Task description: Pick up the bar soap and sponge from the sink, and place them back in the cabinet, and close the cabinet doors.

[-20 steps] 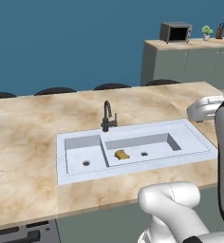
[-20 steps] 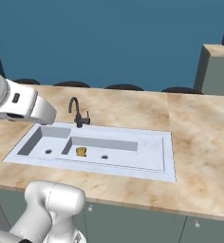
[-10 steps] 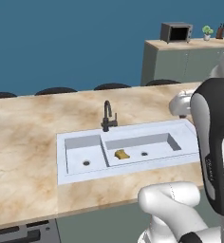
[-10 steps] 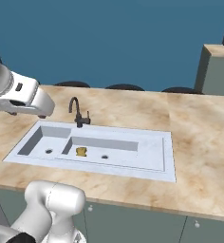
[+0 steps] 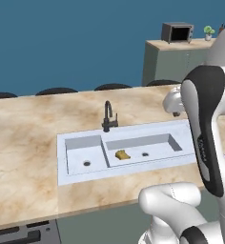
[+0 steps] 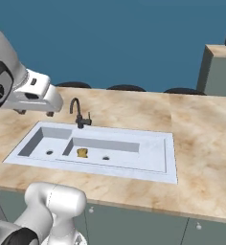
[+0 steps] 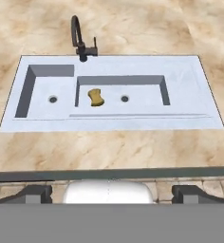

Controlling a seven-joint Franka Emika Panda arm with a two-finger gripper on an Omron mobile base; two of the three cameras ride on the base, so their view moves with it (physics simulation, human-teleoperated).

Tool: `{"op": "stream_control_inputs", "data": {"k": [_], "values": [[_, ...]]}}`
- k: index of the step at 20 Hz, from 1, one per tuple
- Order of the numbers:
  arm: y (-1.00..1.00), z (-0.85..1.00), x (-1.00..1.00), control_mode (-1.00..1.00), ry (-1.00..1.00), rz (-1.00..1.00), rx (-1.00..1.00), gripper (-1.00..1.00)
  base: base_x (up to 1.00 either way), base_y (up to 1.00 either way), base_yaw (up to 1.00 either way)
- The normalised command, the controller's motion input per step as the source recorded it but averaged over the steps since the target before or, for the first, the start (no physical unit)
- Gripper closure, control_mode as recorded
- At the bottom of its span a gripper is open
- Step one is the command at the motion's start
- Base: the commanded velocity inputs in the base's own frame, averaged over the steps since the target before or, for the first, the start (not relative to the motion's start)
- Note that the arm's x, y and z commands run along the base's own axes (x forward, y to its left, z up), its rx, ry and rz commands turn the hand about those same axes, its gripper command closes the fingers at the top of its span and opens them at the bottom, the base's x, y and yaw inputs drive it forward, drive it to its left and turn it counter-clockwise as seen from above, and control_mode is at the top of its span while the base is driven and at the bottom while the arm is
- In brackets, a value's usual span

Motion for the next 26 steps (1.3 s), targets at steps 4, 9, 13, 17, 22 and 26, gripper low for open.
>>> {"op": "stream_control_inputs", "data": {"k": [4, 9, 13, 17, 22, 26], "values": [[0.0, -0.22, 0.13, -1.0, 0.02, 0.09, 0.0, -1.0, 0.0, 0.0, 0.0], [0.0, -0.25, 0.1, -1.0, 0.0, 0.12, 0.0, -1.0, 0.0, 0.0, 0.0], [0.0, -0.24, 0.16, -1.0, 0.0, 0.09, 0.0, -1.0, 0.0, 0.0, 0.0], [0.0, -0.28, 0.16, -1.0, 0.0, 0.06, 0.0, -1.0, 0.0, 0.0, 0.0], [0.0, -0.24, 0.11, -1.0, 0.0, 0.01, 0.0, -1.0, 0.0, 0.0, 0.0], [0.0, -0.21, 0.16, -1.0, 0.0, 0.0, 0.0, -1.0, 0.0, 0.0, 0.0]]}}
